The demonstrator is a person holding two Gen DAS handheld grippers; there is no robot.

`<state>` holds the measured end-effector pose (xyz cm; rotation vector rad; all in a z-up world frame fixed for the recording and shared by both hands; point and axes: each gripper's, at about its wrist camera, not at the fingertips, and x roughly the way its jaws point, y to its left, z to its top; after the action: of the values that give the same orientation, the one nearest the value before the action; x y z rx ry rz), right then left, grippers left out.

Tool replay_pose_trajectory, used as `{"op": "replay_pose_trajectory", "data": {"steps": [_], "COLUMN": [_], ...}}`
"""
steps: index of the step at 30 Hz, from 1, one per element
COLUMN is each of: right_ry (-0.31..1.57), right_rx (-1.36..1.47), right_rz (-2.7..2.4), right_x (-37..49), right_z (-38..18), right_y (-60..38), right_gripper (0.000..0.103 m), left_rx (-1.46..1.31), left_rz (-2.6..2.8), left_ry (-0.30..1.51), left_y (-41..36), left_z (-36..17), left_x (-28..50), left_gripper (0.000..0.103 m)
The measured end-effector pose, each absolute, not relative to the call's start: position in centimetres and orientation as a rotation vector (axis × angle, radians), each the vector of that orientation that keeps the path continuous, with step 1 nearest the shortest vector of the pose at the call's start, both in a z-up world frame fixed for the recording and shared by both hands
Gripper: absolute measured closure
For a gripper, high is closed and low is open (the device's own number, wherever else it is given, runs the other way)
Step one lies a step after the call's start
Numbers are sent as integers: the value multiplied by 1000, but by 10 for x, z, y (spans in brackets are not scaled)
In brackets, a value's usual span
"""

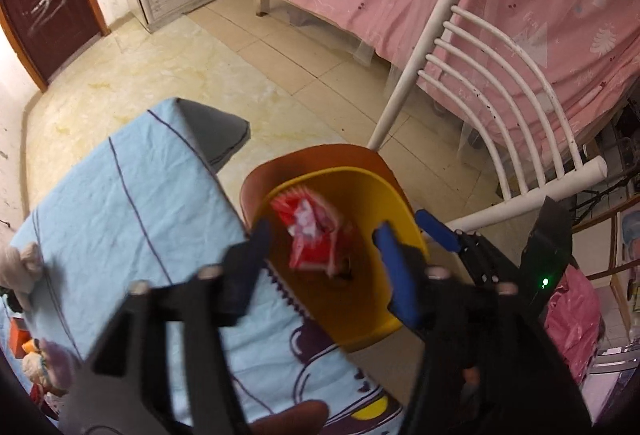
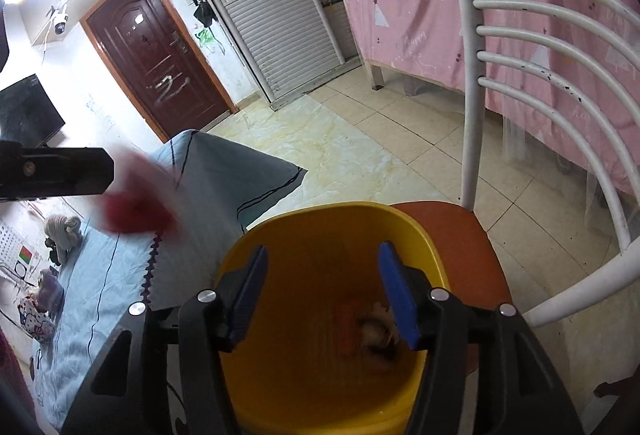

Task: Collect trash
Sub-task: 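Carry both items over the yellow basket and open both tools to drop them, then move both open tools back over the items on the bed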

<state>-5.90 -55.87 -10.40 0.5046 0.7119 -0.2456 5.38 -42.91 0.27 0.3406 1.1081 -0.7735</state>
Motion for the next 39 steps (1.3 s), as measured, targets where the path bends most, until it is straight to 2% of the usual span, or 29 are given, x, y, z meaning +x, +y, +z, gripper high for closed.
{"op": "replay_pose_trajectory", "data": {"steps": [8,19,39], "right_ry": [703,682,696], "right_rx": [492,431,269], "right_rz": [-248,-205,-42], "right_x": [-61,-52,1], "right_z": [-95,-63,-19], "right_y": [-554,-521,-413], "right_gripper": [51,51,50], "left_rx": [342,279,176], "left_rz": [-777,-752,-544], "left_ry": [1103,1063,988], "left_y": [-427,-379,-208], "left_z": [9,35,69], "left_x": [47,55,90], "left_gripper": [40,40,37]}}
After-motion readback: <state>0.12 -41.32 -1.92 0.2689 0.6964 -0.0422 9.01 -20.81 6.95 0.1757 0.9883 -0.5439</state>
